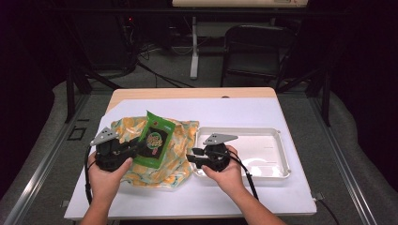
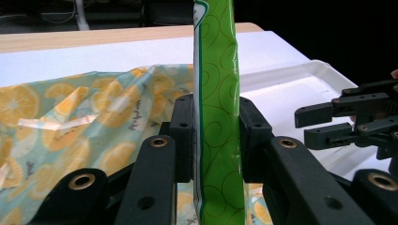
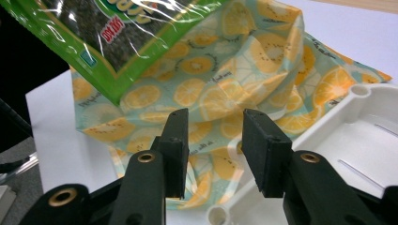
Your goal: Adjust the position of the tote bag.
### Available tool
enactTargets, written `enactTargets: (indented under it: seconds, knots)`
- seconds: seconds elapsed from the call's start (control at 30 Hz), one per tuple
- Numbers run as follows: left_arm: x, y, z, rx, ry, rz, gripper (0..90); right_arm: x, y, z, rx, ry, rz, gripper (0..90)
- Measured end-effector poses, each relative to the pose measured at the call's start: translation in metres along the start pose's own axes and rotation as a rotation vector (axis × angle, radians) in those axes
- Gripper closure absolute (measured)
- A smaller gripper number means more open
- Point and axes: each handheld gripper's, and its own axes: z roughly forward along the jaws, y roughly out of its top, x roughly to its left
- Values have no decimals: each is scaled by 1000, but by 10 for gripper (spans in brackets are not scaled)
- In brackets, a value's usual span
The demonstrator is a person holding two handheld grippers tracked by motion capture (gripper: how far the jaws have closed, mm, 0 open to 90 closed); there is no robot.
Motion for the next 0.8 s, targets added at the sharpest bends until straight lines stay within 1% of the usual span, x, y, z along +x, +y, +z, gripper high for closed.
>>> enactTargets:
  seconds: [0.13, 0.3, 0.4, 0.47, 0.53, 0.6, 0.7, 0.8]
  knots:
    - [-8, 1, 1, -2, -27, 11, 725, 3, 1, 0, -22, 15, 5, 596]
    - [-19, 2, 0, -25, -59, 29, 725, 5, 2, -1, -42, 54, 28, 577]
    - [-25, 2, 1, -28, -79, 48, 725, 6, 2, -1, -50, 72, 37, 570]
    - [-29, 2, 3, -22, -87, 57, 725, 8, 3, -1, -49, 82, 43, 567]
    - [-31, 1, 5, -16, -96, 66, 725, 8, 3, -1, -46, 86, 38, 560]
    - [-34, 0, 8, -13, -104, 66, 725, 8, 2, 0, -36, 91, 36, 553]
    - [-37, -2, 12, 1, -128, 70, 725, 9, 2, 2, -33, 97, 39, 546]
    - [-40, -3, 15, 7, -136, 81, 725, 10, 2, 2, -30, 108, 45, 541]
